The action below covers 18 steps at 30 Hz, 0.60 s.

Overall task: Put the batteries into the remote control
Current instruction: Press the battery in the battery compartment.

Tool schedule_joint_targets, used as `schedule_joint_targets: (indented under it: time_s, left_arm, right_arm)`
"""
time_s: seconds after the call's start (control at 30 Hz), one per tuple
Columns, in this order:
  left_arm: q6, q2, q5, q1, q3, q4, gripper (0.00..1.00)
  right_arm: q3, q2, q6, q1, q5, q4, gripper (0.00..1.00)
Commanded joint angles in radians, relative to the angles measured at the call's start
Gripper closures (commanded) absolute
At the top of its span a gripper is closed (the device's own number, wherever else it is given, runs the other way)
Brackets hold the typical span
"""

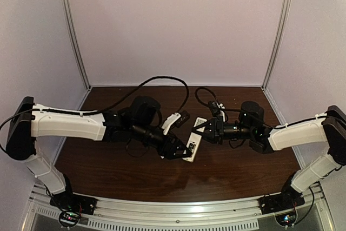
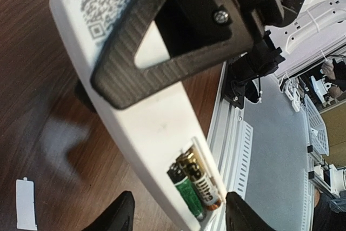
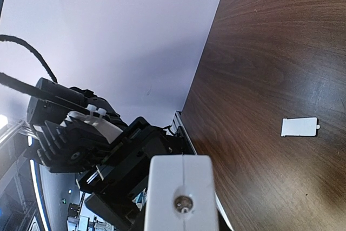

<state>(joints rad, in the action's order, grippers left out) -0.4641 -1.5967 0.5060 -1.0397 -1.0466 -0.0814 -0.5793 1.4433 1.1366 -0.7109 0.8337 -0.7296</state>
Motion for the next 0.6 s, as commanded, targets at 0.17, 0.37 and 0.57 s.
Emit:
schedule_joint_targets:
  time_s: [0.17, 0.37, 0.57]
  left_arm:
    - [-0.013, -0.042, 0.058, 0.001, -0.052, 0.066, 0.42]
    - [-0.001, -0.058, 0.062, 0.002, -0.046, 0.053, 0.50]
    - [-0.001, -0.073, 0.041, 0.001, -0.037, 0.060, 0.68]
  right_arm:
    - [-0.015, -0.015, 0.000, 0.002, -0.002, -0.030, 1.00]
    - [-0.015, -0.016, 0.003, 0.002, 0.001, -0.033, 1.00]
    - [-0.007, -0.010, 0.032, 0.002, 0.009, -0.078, 1.00]
